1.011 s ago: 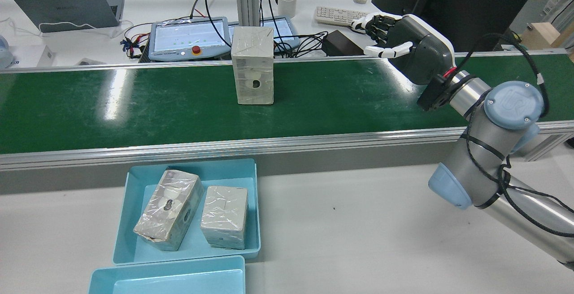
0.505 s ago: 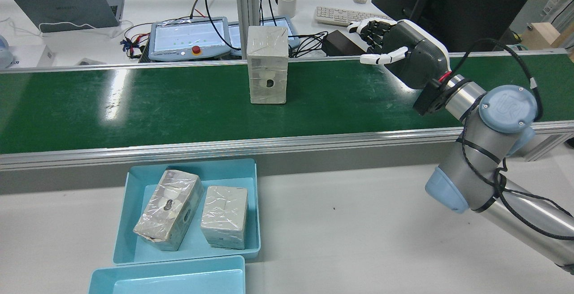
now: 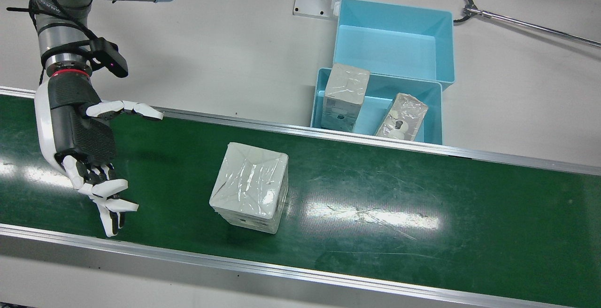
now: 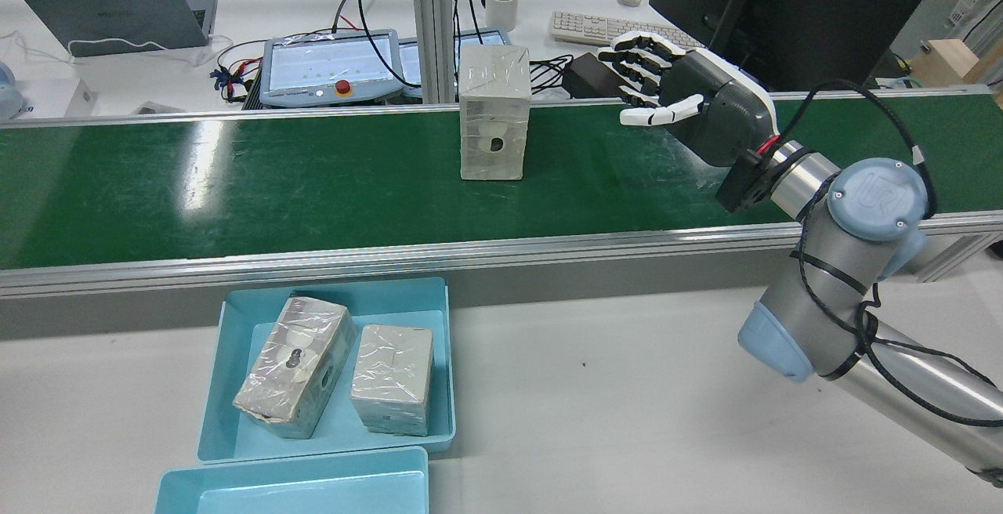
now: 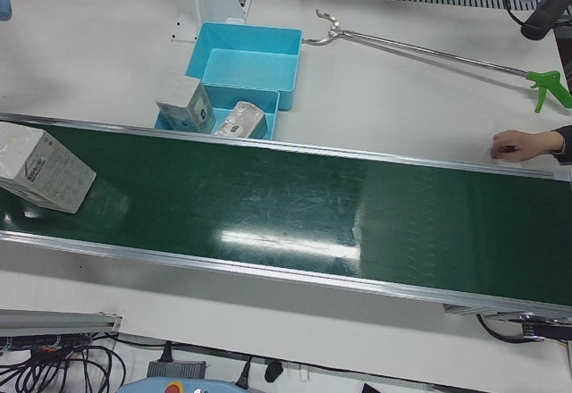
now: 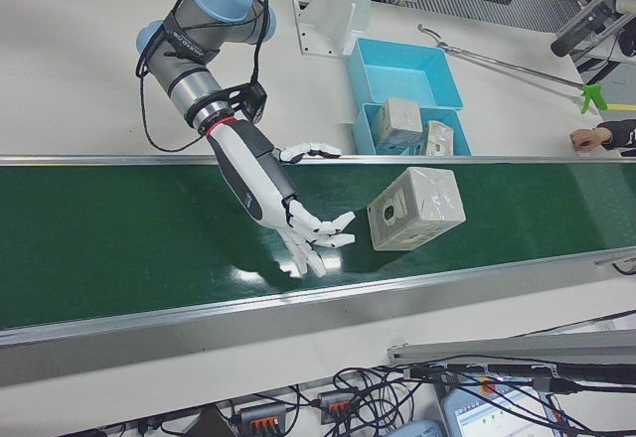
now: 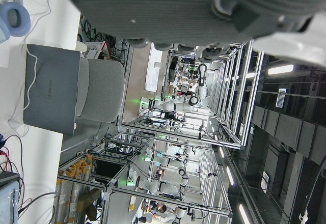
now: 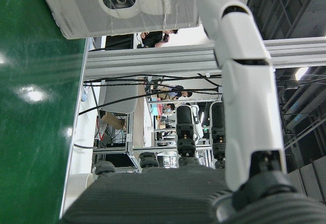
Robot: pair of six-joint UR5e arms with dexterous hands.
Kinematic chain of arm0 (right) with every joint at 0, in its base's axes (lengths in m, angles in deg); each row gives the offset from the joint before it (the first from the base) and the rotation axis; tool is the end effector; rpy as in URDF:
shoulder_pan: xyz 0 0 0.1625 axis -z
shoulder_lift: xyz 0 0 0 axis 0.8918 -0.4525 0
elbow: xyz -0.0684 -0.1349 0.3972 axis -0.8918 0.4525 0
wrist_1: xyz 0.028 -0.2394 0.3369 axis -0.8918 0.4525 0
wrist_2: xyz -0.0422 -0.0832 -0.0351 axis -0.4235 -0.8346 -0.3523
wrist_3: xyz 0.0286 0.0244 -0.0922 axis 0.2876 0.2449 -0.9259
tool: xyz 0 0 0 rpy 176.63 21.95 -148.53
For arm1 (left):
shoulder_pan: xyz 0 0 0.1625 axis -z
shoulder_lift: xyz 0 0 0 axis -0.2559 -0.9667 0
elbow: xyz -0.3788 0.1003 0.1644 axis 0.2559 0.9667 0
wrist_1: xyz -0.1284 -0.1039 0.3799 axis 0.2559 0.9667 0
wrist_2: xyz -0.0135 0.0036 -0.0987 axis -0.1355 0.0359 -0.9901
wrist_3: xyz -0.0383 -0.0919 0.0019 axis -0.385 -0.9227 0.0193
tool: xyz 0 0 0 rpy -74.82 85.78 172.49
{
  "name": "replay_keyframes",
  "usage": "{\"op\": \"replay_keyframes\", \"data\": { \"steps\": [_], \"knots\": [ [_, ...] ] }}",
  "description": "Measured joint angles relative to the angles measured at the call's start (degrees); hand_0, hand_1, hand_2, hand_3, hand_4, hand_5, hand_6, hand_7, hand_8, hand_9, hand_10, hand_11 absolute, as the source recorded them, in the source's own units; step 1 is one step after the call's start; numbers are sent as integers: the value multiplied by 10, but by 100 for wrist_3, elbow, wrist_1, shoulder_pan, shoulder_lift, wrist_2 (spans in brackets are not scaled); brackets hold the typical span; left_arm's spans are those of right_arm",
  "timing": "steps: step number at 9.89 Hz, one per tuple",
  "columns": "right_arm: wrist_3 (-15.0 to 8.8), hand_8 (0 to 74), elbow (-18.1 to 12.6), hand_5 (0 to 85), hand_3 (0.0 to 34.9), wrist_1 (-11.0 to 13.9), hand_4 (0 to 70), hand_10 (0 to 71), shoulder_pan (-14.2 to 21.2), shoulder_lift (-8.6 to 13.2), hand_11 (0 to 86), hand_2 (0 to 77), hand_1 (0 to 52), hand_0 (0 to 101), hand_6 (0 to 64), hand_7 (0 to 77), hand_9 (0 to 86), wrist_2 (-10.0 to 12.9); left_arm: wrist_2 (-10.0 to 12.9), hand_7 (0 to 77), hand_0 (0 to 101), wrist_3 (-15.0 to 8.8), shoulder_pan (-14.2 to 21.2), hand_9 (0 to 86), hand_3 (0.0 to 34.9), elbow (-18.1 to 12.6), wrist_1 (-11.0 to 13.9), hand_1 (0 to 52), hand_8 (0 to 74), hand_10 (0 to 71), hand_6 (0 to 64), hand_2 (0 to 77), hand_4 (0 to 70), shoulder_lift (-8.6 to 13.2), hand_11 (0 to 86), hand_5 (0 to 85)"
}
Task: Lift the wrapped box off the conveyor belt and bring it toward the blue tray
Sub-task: 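Reach the right hand around the wrapped white box on the belt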
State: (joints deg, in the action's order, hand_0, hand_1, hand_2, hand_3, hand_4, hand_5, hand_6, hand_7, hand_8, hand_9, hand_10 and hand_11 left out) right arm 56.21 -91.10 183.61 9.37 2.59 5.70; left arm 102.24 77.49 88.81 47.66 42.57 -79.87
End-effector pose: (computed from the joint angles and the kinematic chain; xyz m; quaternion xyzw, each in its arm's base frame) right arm -0.2386 -0.5914 0.3895 -0.1576 -0.8042 0.5641 0.1013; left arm -0.2244 -0.5052 0.5257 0.0954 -0.6898 0.7175 0.0171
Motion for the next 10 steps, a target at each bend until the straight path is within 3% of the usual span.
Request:
{"op": "replay_keyframes", "data": {
  "steps": [1,3,8,10],
  "knots": [
    [-2,0,2,387,201,1,71,0,30,0,16,213,196,506,22,256,54,-1,0,0,0,0,0,0,0,0,0,0,0,5,5,5,0,0,0,11],
    [-49,0,28,393,254,5,87,0,100,19,16,218,196,507,27,256,65,4,0,0,0,0,0,0,0,0,0,0,0,5,5,5,0,0,0,11],
    [-107,0,225,398,254,163,87,0,55,263,16,224,196,506,27,262,65,10,0,0,0,0,0,0,0,0,0,0,0,5,5,5,0,0,0,11],
    [-99,0,281,404,232,183,82,0,19,279,16,224,196,507,27,262,54,14,0,0,0,0,0,0,0,0,0,0,0,0,5,5,0,0,0,11]
  ]
}}
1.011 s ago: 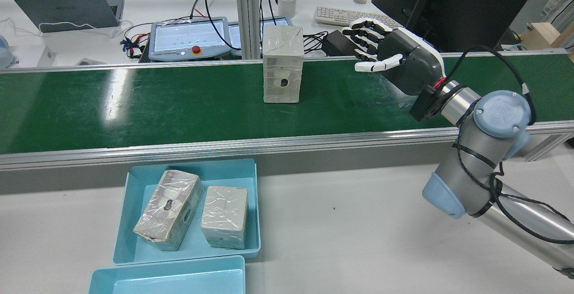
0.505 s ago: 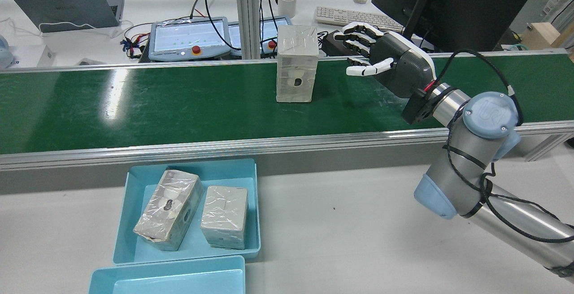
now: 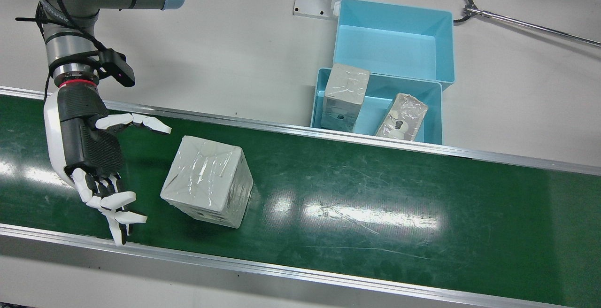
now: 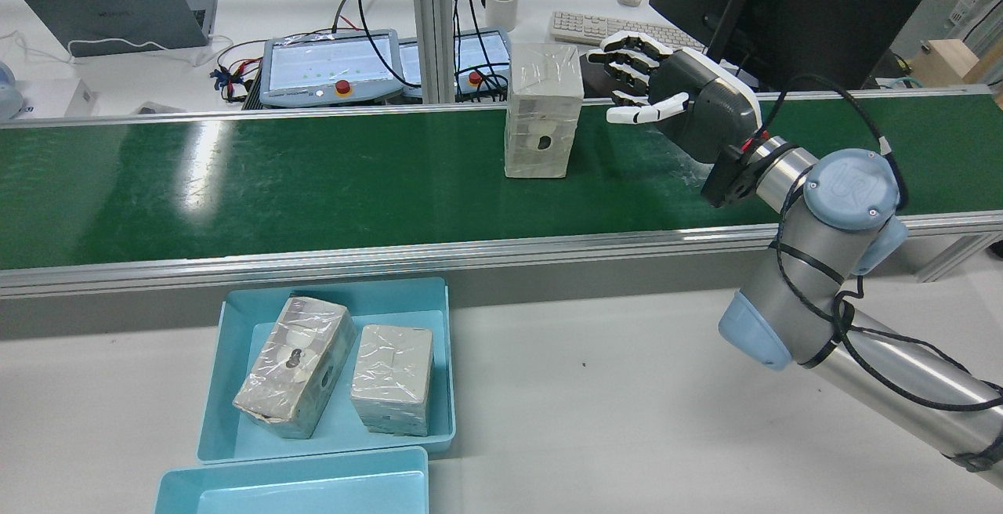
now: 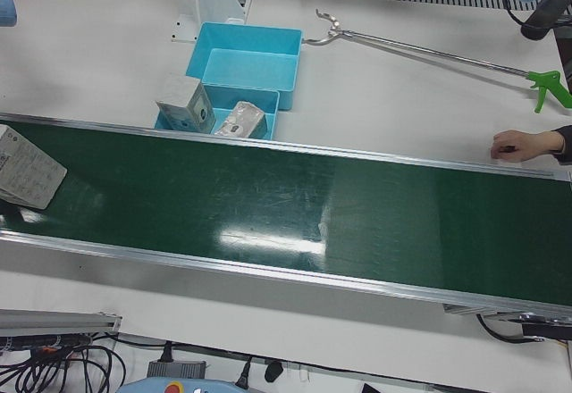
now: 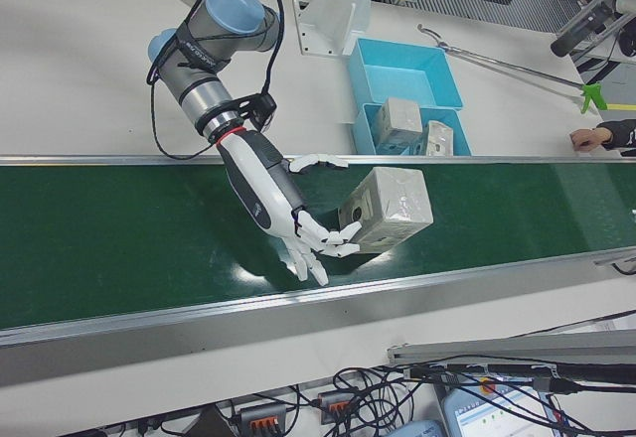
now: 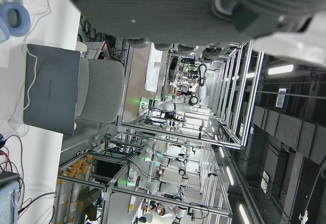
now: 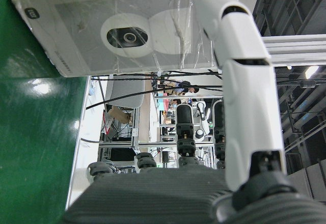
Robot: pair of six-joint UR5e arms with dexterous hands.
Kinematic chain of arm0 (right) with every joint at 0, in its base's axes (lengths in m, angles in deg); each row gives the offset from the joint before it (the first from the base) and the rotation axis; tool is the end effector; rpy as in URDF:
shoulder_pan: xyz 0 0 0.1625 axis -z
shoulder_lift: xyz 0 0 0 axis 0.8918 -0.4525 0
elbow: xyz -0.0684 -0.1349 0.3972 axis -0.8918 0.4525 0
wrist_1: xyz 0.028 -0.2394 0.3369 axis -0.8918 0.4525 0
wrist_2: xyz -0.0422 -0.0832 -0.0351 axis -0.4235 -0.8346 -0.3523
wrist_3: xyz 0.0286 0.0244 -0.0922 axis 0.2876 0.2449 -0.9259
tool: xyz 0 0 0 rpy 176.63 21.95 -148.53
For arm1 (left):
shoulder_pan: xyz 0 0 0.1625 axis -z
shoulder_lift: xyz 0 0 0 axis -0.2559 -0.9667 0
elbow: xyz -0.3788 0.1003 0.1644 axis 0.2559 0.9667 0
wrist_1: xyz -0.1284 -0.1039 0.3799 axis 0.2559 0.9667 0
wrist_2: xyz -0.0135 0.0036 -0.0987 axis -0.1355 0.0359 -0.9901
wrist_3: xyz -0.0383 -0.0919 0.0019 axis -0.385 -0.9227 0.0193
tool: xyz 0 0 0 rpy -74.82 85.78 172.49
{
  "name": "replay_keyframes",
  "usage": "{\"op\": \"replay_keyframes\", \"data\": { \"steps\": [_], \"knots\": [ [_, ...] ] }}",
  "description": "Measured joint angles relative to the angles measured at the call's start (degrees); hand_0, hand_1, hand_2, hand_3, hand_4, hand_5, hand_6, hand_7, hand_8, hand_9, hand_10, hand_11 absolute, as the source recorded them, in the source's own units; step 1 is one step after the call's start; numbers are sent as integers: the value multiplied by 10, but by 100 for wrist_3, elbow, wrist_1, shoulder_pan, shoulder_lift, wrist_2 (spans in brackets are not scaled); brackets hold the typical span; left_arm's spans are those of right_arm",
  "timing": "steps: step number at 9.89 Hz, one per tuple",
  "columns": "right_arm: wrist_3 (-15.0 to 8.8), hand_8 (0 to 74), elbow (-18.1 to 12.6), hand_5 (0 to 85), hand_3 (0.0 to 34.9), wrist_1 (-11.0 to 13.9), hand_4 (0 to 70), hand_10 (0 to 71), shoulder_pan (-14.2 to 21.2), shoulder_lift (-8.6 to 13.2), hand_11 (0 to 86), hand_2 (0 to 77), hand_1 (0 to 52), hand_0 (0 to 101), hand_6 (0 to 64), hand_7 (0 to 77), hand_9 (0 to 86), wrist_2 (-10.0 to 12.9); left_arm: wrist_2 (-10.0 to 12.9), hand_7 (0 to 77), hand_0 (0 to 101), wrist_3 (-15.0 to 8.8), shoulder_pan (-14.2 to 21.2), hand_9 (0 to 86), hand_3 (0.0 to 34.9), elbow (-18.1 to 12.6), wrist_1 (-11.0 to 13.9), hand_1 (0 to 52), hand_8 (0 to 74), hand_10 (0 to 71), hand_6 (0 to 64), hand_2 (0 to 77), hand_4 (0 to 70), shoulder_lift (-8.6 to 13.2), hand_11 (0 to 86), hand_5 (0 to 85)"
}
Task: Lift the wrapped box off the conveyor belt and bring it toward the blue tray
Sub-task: 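Reach the right hand around the wrapped white box on the belt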
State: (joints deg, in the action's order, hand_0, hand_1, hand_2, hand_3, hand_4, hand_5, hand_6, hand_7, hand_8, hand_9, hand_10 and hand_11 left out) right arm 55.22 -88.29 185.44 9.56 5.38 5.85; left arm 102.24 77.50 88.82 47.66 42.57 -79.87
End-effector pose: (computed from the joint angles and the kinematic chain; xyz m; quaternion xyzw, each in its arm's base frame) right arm -0.2503 -0.6042 0.3849 -0.1472 -0.7969 0.5752 0.1118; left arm -0.2245 -0.5051 0.5257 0.0953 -0.6898 0.7175 0.0171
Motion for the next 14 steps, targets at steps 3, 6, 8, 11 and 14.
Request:
{"op": "replay_keyframes", "data": {
  "steps": [3,6,8,11,14],
  "knots": [
    [-6,0,21,404,245,52,65,0,-30,11,16,229,191,504,27,262,54,2,0,5,0,0,0,0,0,0,0,0,0,5,0,5,0,0,0,11],
    [-11,0,23,404,249,64,65,0,-53,13,16,229,191,504,27,267,54,2,0,0,0,0,0,0,0,0,0,0,0,5,5,5,0,0,0,11],
    [-24,0,24,404,249,67,65,0,-49,12,16,235,191,503,27,267,71,2,0,0,0,0,0,0,0,0,0,0,0,5,5,11,0,0,0,11],
    [-36,0,24,404,264,73,65,0,-30,9,16,240,191,502,27,278,71,0,0,0,0,0,0,0,0,0,0,0,0,5,5,5,0,0,0,11],
    [-36,0,24,404,275,74,71,0,-30,5,16,256,191,503,27,278,71,-2,0,0,0,0,0,0,0,0,0,0,0,5,5,11,0,0,0,11]
  ]
}}
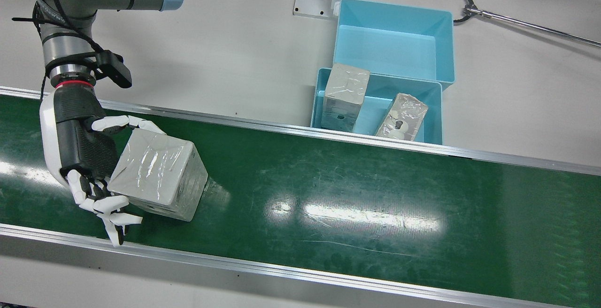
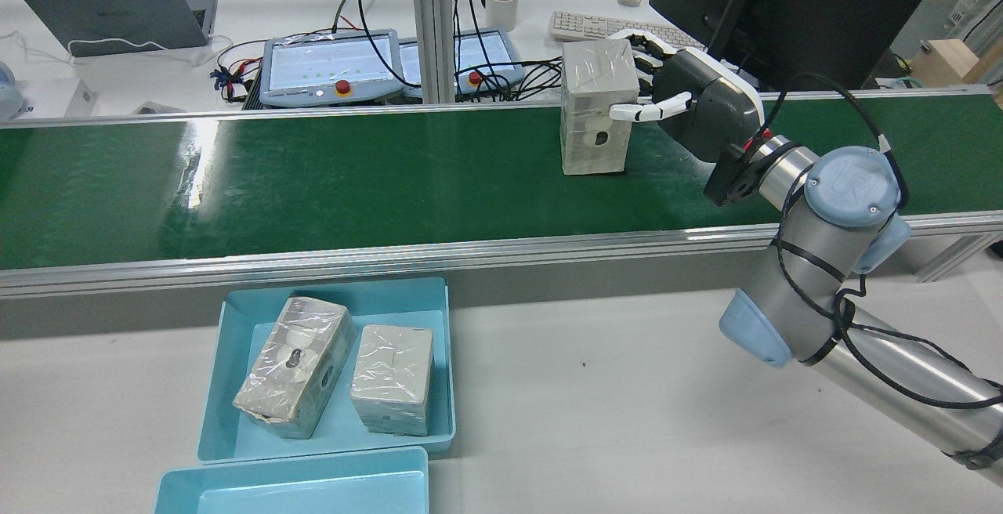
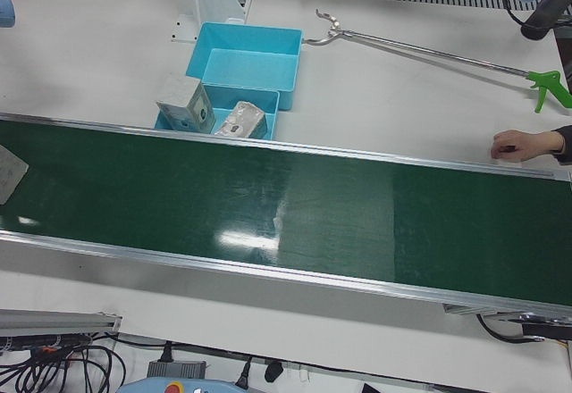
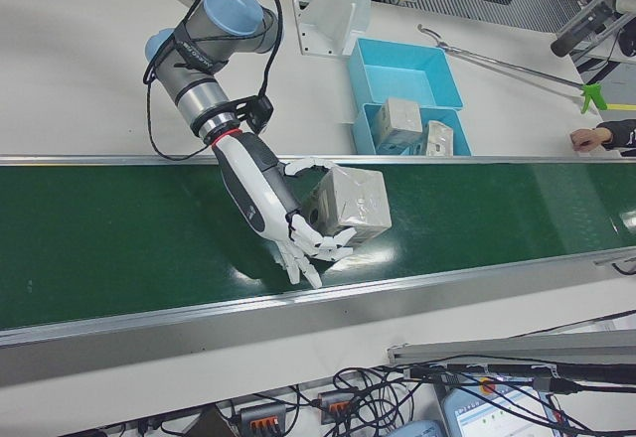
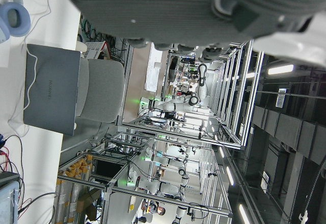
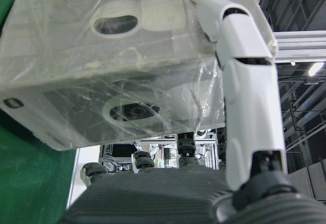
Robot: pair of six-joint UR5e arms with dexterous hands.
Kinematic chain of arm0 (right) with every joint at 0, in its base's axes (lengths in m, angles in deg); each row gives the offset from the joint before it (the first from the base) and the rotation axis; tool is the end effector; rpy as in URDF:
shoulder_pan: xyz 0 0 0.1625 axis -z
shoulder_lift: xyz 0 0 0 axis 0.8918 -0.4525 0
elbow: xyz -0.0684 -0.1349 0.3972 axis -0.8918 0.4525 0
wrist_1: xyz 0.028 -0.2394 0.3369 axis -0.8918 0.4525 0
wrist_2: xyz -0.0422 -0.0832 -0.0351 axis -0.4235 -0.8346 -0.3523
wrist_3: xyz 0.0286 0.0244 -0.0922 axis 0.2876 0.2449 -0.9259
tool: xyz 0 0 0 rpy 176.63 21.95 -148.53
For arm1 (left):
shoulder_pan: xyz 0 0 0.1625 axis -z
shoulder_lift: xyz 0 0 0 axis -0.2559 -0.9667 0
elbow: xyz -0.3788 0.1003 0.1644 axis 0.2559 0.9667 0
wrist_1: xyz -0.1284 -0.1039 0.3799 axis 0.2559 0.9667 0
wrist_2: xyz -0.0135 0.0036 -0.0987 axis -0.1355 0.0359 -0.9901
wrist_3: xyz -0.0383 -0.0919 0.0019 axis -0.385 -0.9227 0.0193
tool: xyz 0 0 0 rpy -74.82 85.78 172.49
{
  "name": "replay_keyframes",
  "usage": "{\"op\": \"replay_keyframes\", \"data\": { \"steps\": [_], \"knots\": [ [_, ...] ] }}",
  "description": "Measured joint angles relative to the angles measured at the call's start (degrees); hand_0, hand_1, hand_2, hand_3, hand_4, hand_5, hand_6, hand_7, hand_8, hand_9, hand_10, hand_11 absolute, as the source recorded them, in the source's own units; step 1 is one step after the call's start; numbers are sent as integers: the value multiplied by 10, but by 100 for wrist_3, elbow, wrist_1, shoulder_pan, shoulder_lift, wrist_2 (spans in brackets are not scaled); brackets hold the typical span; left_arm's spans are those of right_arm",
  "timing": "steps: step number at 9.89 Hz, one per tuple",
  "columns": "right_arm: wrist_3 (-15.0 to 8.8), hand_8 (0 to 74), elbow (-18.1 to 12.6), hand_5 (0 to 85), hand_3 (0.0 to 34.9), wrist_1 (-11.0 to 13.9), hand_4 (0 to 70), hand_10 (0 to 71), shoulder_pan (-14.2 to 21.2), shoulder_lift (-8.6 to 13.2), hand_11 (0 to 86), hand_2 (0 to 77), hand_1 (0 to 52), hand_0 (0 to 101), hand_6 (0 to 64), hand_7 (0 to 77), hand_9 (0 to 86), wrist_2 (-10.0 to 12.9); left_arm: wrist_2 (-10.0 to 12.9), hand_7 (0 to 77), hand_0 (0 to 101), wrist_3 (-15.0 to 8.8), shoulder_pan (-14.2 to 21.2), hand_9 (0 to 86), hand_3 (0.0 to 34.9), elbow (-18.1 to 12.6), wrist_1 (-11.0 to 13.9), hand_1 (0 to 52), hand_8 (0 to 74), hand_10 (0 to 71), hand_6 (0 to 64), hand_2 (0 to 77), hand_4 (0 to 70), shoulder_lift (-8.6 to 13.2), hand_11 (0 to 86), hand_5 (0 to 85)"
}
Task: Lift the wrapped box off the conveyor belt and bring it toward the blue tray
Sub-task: 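Reach the right hand around the wrapped white box on the belt, then close the right hand fingers and lift the box off the belt, then carry the held box with the right hand toward the blue tray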
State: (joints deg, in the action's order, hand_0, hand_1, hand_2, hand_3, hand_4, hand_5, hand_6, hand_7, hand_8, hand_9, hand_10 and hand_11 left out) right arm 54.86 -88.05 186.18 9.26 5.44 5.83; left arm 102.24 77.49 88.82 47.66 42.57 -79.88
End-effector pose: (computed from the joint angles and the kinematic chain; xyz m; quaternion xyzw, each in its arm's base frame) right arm -0.2472 -0.6056 0.3877 -0.1407 -0.7934 0.5809 0.1151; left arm -0.2245 -0.5052 0.5256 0.0953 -0.6899 0.7174 0.0171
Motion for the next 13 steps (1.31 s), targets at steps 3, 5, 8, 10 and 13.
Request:
{"op": "replay_keyframes", "data": {
  "steps": [3,5,8,10,13],
  "knots": [
    [-1,0,0,398,276,0,76,0,-4,1,16,262,202,503,27,278,71,1,0,0,0,0,0,0,0,0,0,0,0,5,0,5,0,0,0,11],
    [12,0,0,404,275,75,76,0,-19,6,16,278,202,503,27,289,71,3,0,0,0,0,0,0,0,0,0,0,0,5,5,5,0,0,0,11],
    [45,60,-60,442,249,545,104,38,-133,104,16,305,185,526,98,360,131,72,0,0,0,0,0,0,0,0,0,0,0,5,5,11,0,0,0,11],
    [27,251,-260,540,200,937,153,224,-190,211,169,322,142,552,175,431,273,144,0,0,0,0,0,0,0,0,0,0,0,5,0,5,0,0,0,11],
    [-83,425,-717,698,111,1145,207,420,-226,262,349,355,33,508,262,578,420,159,0,0,0,0,0,0,0,0,0,0,0,0,5,5,0,0,0,11]
  ]
}}
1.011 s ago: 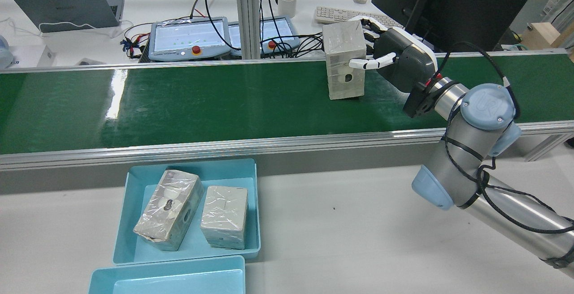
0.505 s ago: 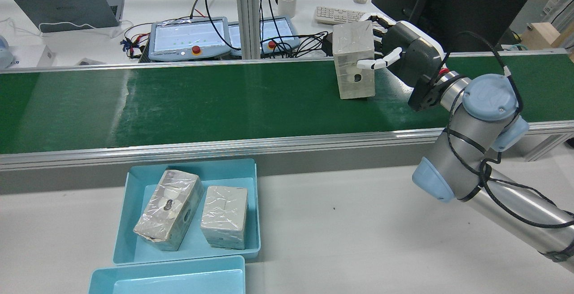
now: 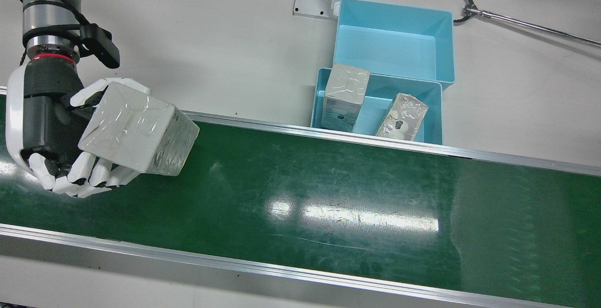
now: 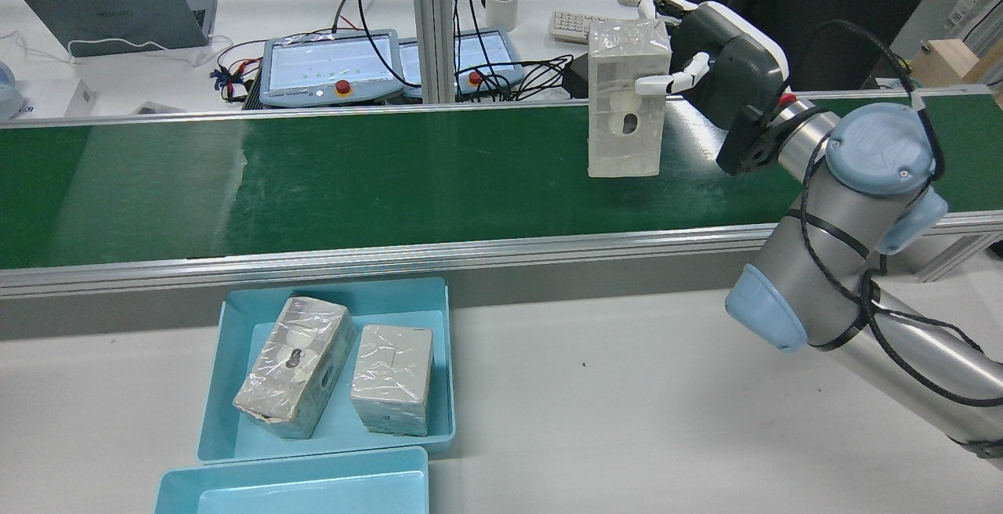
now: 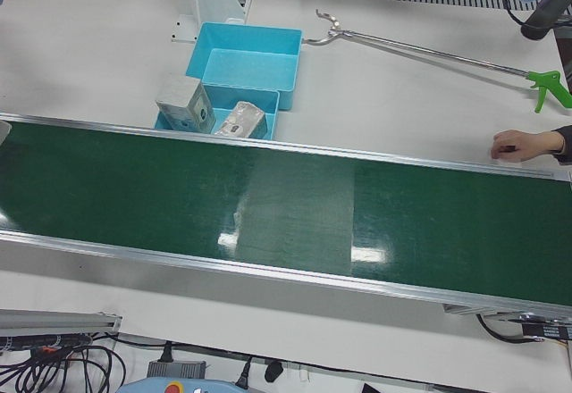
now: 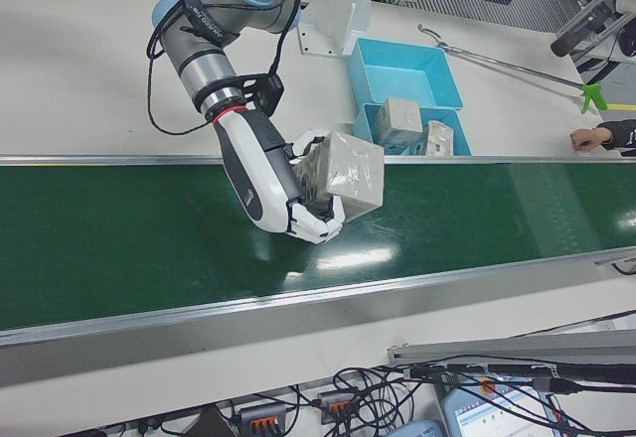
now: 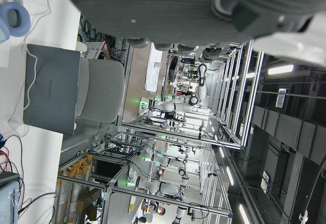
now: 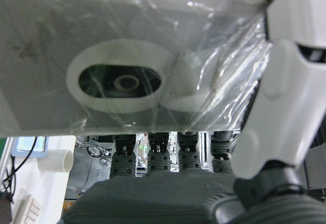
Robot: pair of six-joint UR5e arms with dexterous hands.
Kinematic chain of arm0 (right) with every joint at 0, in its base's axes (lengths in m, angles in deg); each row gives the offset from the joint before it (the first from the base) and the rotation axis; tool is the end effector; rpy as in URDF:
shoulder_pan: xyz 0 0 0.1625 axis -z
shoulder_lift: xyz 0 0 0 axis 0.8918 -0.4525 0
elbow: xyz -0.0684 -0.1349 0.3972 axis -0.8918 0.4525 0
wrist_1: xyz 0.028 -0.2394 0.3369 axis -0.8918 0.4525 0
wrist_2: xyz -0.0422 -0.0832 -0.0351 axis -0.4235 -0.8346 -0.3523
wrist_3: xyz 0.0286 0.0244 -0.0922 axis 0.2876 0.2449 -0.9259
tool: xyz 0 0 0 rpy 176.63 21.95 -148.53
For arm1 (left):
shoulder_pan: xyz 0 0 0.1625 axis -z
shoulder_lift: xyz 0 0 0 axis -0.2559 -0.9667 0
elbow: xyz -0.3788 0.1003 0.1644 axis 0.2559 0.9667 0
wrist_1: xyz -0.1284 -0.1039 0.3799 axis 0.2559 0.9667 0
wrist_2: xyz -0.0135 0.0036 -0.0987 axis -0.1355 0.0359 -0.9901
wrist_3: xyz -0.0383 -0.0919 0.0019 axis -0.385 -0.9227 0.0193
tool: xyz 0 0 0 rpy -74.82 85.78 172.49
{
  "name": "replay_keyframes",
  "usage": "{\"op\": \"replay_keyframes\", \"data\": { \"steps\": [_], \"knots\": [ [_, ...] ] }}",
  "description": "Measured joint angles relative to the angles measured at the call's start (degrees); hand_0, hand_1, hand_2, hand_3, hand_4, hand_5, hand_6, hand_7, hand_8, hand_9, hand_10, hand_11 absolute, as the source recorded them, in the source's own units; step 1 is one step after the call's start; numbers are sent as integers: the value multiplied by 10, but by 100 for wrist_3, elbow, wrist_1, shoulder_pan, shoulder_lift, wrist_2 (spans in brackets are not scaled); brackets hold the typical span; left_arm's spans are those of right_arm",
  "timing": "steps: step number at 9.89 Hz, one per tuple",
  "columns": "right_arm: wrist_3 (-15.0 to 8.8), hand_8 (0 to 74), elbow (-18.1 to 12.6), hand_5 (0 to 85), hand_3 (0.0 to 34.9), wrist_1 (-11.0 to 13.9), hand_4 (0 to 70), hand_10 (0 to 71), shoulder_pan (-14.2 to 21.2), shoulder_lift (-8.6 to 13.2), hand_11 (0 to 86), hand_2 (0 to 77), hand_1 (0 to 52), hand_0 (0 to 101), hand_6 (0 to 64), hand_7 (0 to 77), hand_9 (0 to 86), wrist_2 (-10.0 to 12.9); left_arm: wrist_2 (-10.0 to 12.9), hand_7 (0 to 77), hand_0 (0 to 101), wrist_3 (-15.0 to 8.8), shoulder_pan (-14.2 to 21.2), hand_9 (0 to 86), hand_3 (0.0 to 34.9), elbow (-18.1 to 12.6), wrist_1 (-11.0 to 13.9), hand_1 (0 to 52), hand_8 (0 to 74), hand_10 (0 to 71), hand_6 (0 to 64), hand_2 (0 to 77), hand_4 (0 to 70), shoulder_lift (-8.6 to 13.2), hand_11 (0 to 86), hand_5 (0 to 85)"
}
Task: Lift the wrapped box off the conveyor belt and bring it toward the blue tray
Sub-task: 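Carry the held box with the right hand toward the blue tray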
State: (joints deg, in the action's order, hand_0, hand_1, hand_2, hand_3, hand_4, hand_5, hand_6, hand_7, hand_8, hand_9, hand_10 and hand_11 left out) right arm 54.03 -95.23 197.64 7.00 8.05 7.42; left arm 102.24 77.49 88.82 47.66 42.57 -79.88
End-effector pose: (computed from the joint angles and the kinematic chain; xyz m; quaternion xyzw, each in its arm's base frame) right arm -0.2055 -0.5933 0.3306 -0.1075 -0.7895 0.5956 0.1022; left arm -0.2245 -0.5052 0.5256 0.0953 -0.6899 0.7174 0.0171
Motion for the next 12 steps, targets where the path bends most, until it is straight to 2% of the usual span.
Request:
{"op": "replay_keyframes", "data": {
  "steps": [2,3,4,5,7,9,10,11,12],
  "knots": [
    [-239,507,-418,698,34,28,229,518,-2,66,458,355,33,480,355,714,535,-6,0,5,0,0,0,0,0,0,0,0,0,5,5,5,0,0,0,11],
    [-372,556,-584,693,7,51,235,567,49,151,529,327,5,459,398,704,611,-7,0,0,0,0,0,0,0,0,0,0,0,0,0,5,0,0,0,11],
    [-480,556,-687,693,7,73,235,567,181,276,529,327,5,459,398,704,611,-1,0,0,0,0,0,0,0,0,0,0,0,0,0,5,0,0,0,11],
    [-614,704,-730,644,5,86,224,709,412,439,824,327,11,452,535,774,818,83,0,0,0,0,0,0,0,0,0,0,0,0,0,5,0,0,0,11],
    [-926,709,-747,676,6,80,224,704,1144,761,807,327,11,450,611,774,802,531,0,0,0,0,0,0,0,0,0,0,0,0,5,11,0,0,0,11],
    [-1202,704,-737,676,8,60,224,698,1883,966,807,327,11,465,616,774,802,904,0,0,0,0,0,0,0,0,0,0,0,0,5,5,0,0,0,11],
    [-1318,578,-728,693,8,55,240,605,2140,1015,824,278,11,473,616,774,796,998,0,0,0,0,0,0,0,0,0,0,0,0,5,5,0,0,0,11],
    [-1392,578,-719,693,8,52,240,605,2270,1036,824,278,11,473,616,774,796,1034,0,5,0,0,0,0,0,0,0,0,0,5,0,5,0,0,0,11],
    [-1438,475,-677,698,9,47,256,491,2341,1052,834,218,11,501,595,774,802,1044,0,0,0,0,0,0,0,0,0,0,0,5,5,5,0,0,0,11]
  ]
}}
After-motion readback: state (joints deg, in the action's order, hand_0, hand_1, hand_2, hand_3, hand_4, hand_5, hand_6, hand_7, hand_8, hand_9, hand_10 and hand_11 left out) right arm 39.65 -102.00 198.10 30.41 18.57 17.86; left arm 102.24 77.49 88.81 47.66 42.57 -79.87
